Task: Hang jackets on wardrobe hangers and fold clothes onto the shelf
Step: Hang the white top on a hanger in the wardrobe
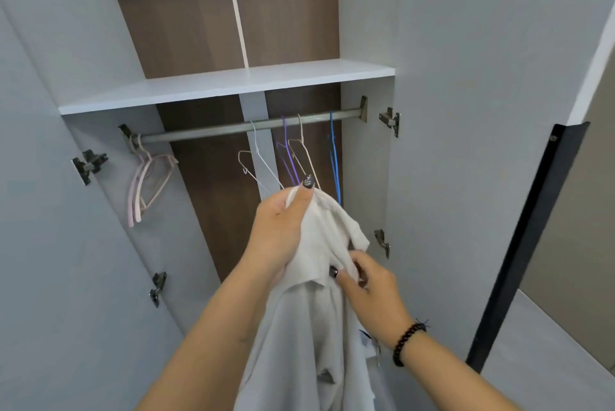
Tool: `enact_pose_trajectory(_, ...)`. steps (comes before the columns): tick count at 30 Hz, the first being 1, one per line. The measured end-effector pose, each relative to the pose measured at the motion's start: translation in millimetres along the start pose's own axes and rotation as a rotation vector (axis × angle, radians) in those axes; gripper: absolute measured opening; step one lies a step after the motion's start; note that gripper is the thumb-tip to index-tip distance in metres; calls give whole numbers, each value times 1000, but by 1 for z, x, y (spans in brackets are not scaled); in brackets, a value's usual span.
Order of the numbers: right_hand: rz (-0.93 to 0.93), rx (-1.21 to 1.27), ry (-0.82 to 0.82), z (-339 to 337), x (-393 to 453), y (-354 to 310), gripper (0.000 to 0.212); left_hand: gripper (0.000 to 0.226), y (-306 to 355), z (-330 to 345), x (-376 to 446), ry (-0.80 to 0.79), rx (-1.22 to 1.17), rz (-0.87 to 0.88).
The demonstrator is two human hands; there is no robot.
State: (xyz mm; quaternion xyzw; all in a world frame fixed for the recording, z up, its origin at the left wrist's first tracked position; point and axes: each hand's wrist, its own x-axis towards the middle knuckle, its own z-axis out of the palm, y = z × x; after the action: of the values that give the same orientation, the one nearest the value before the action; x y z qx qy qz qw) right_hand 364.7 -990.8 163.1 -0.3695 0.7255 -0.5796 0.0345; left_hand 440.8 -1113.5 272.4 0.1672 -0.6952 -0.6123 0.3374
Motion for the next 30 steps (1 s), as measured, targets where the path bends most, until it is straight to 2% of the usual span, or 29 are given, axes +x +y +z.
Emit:
enact_pose_trajectory(2, -1, 49, -3, 4, 17, 1, 7, 37, -4, -23, 16, -12, 75, 20)
enact_pose_trajectory(4, -45, 44, -10, 10, 34, -3, 15, 37, -9, -45, 30, -33, 176, 34)
enact_pose_trajectory(7, -165, -49, 15, 20, 58, -10, 44, 27, -17, -75, 52, 7, 288, 33)
enact_pose_trajectory(9, -276, -155, -33, 25, 72, -12, 57, 14, -22, -93, 66, 69, 247, 4)
enact_pose_trajectory(12, -388, -429, -178, 45, 84, -15, 54, 9, -16, -106, 82, 109, -29, -127)
enact_pose_trajectory(15, -435, -608, -56, 78, 97, -11, 56, 15, -9, -106, 99, 60, -167, -225)
enact_pose_trajectory(18, -437, -618, 20, 112, 113, -8, 26, 17, -9, -105, 117, 22, -103, -232)
enact_pose_trajectory(19, -432, -620, 24, 121, 119, -4, 19, 17, -10, -109, 122, 39, -89, -237)
enact_pose_trajectory(21, -338, -534, 35, 134, 132, 6, 20, 16, -14, -124, 136, 86, -98, -239)
enact_pose_trajectory(24, -77, -307, 76, 140, 153, 26, 14, 9, -25, -151, 151, 135, -106, -229)
enact_pose_trajectory(26, 90, -152, 19, 142, 163, 35, 15, 10, -35, -165, 157, 201, -119, -236)
enact_pose_trajectory(28, 146, -71, -13, 146, 170, 36, 20, 11, -44, -176, 163, 254, -104, -221)
enact_pose_trajectory(30, 141, -41, 12, 150, 179, 29, 28, 11, -54, -186, 165, 276, 19, -116)
